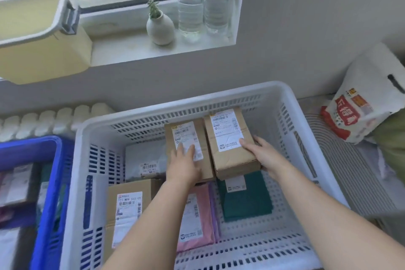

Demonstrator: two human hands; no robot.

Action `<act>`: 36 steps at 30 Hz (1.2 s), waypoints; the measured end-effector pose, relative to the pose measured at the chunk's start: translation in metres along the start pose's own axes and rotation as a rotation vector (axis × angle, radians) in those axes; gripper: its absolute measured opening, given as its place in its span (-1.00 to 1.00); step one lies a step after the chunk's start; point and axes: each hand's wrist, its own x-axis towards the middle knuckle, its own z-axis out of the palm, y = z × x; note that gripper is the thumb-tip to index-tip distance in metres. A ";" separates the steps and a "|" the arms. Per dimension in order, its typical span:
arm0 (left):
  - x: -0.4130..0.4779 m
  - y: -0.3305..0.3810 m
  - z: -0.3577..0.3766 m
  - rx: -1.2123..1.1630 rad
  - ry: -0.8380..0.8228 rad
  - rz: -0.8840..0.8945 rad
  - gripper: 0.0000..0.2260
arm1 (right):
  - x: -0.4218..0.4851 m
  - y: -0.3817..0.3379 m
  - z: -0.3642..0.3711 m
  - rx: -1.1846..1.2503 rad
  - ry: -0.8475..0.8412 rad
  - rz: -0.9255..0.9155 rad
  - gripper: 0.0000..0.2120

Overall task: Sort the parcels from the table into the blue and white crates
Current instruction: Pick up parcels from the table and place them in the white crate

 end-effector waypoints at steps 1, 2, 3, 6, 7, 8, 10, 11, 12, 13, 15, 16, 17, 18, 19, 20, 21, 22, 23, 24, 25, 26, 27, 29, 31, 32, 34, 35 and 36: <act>0.003 -0.005 0.008 0.026 -0.013 -0.001 -0.34 | 0.010 0.007 0.002 0.009 -0.001 0.012 0.02; 0.003 -0.007 0.011 0.057 -0.002 0.011 -0.33 | 0.013 0.010 0.004 0.017 0.011 0.016 -0.02; 0.004 -0.009 0.016 0.077 0.011 0.020 -0.33 | 0.017 0.013 0.008 0.030 0.020 0.008 -0.12; 0.008 -0.013 0.020 0.080 0.040 0.028 -0.33 | 0.025 0.010 0.021 0.042 0.058 -0.026 -0.39; 0.009 -0.016 0.020 0.087 0.043 0.032 -0.33 | 0.029 0.009 0.025 0.039 0.066 -0.033 -0.43; 0.010 -0.018 0.020 0.096 0.043 0.039 -0.32 | 0.030 0.007 0.026 0.036 0.072 -0.041 -0.45; 0.011 -0.020 0.021 0.105 0.040 0.045 -0.32 | 0.034 0.004 0.028 0.003 0.073 -0.060 -0.49; 0.012 -0.020 0.022 0.109 0.037 0.044 -0.32 | 0.036 0.004 0.029 -0.040 0.071 -0.065 -0.50; 0.013 -0.019 0.022 0.113 0.035 0.043 -0.32 | 0.038 0.004 0.030 -0.091 0.067 -0.063 -0.49; 0.013 -0.019 0.023 0.119 0.026 0.041 -0.31 | 0.040 0.005 0.031 -0.145 0.074 -0.059 -0.47; 0.014 -0.018 0.023 0.135 0.004 0.038 -0.31 | 0.043 0.007 0.034 -0.228 0.102 -0.051 -0.44; 0.014 -0.018 0.022 0.145 -0.006 0.036 -0.31 | 0.044 0.008 0.035 -0.254 0.115 -0.051 -0.44; 0.014 -0.017 0.021 0.152 -0.015 0.033 -0.30 | 0.044 0.007 0.037 -0.273 0.124 -0.051 -0.44; 0.014 -0.017 0.020 0.156 -0.024 0.028 -0.30 | 0.043 0.006 0.038 -0.293 0.130 -0.045 -0.44; 0.014 -0.016 0.018 0.158 -0.037 0.021 -0.31 | 0.043 0.004 0.039 -0.320 0.142 -0.039 -0.43; 0.013 -0.015 0.018 0.162 -0.049 0.016 -0.31 | 0.042 0.003 0.041 -0.354 0.164 -0.036 -0.41; 0.012 -0.013 0.017 0.171 -0.058 0.014 -0.32 | 0.039 0.001 0.042 -0.412 0.197 -0.040 -0.40; 0.012 -0.012 0.016 0.187 -0.060 0.014 -0.32 | 0.036 -0.002 0.045 -0.499 0.240 -0.065 -0.38; 0.010 -0.011 0.016 0.207 -0.052 0.015 -0.32 | 0.030 -0.005 0.047 -0.618 0.278 -0.118 -0.36; 0.010 -0.010 0.015 0.228 -0.039 0.022 -0.32 | 0.024 -0.008 0.049 -0.750 0.293 -0.191 -0.33; 0.011 -0.010 0.014 0.243 -0.023 0.032 -0.32 | 0.018 -0.011 0.051 -0.858 0.279 -0.262 -0.29; 0.012 -0.010 0.013 0.253 -0.011 0.047 -0.31 | 0.014 -0.013 0.053 -0.941 0.246 -0.314 -0.25; 0.013 -0.010 0.013 0.257 -0.006 0.071 -0.30 | 0.011 -0.015 0.054 -1.008 0.214 -0.335 -0.21; 0.018 -0.012 0.013 0.264 -0.029 0.121 -0.25 | 0.009 -0.017 0.058 -1.099 0.171 -0.321 -0.17; 0.023 -0.014 0.012 0.259 -0.072 0.137 -0.23 | 0.011 -0.018 0.064 -1.130 0.149 -0.282 -0.18; 0.025 -0.015 0.012 0.252 -0.086 0.138 -0.24 | 0.013 -0.019 0.067 -1.140 0.144 -0.266 -0.18; 0.028 -0.018 0.014 0.249 -0.098 0.142 -0.24 | 0.017 -0.017 0.072 -1.162 0.141 -0.256 -0.19; 0.028 -0.019 0.015 0.257 -0.099 0.144 -0.24 | 0.019 -0.014 0.073 -1.162 0.140 -0.259 -0.19; 0.029 -0.020 0.016 0.264 -0.100 0.145 -0.25 | 0.020 -0.012 0.073 -1.158 0.141 -0.263 -0.19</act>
